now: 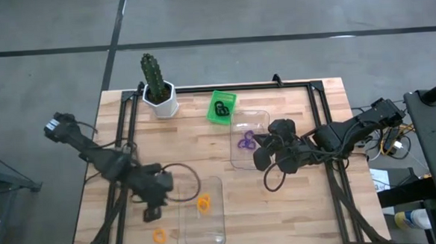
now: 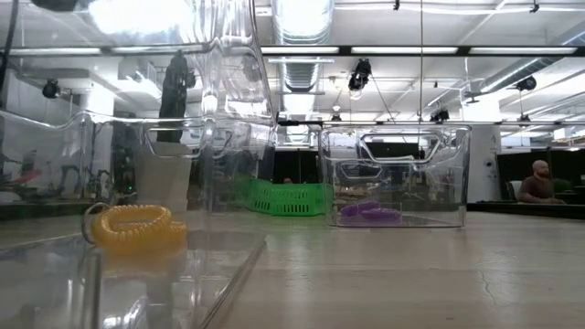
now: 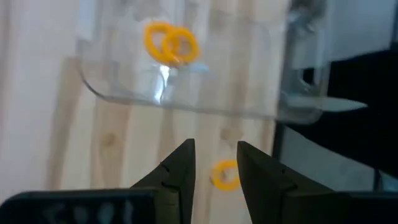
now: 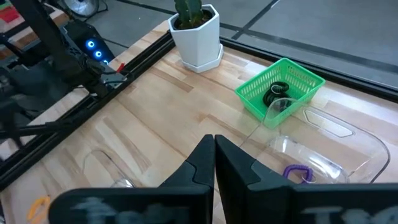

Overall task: Sort spring keychains
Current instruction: Put the yellow spring keychain into the bottom transparent bin

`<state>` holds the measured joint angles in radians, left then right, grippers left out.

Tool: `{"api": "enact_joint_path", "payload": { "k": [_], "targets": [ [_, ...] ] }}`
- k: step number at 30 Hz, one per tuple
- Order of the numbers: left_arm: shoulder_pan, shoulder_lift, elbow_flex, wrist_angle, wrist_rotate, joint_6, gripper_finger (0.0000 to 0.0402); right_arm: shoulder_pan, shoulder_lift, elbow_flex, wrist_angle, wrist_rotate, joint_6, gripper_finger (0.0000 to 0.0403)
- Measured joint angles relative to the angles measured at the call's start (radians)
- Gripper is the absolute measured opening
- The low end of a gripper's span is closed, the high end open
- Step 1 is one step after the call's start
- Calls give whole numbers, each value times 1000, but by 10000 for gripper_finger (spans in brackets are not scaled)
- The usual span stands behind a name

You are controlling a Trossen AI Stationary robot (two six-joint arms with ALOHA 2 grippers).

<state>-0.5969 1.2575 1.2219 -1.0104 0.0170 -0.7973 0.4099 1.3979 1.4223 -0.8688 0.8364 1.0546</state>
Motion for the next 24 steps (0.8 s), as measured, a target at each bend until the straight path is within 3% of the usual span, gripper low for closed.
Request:
{"api": "enact_joint_path", "payload": {
  "k": [10, 16, 24],
  "targets": [
    [-261, -12, -105, 8, -19, -153, 110, 0, 0, 0, 0, -4, 0, 9],
    [-302, 10, -246, 135, -81, -257, 110, 0, 0, 0, 0, -7, 2, 8],
    [-313, 35, -420, 417, -33, -256, 110, 0, 0, 0, 15, -7, 19, 8]
  ]
}}
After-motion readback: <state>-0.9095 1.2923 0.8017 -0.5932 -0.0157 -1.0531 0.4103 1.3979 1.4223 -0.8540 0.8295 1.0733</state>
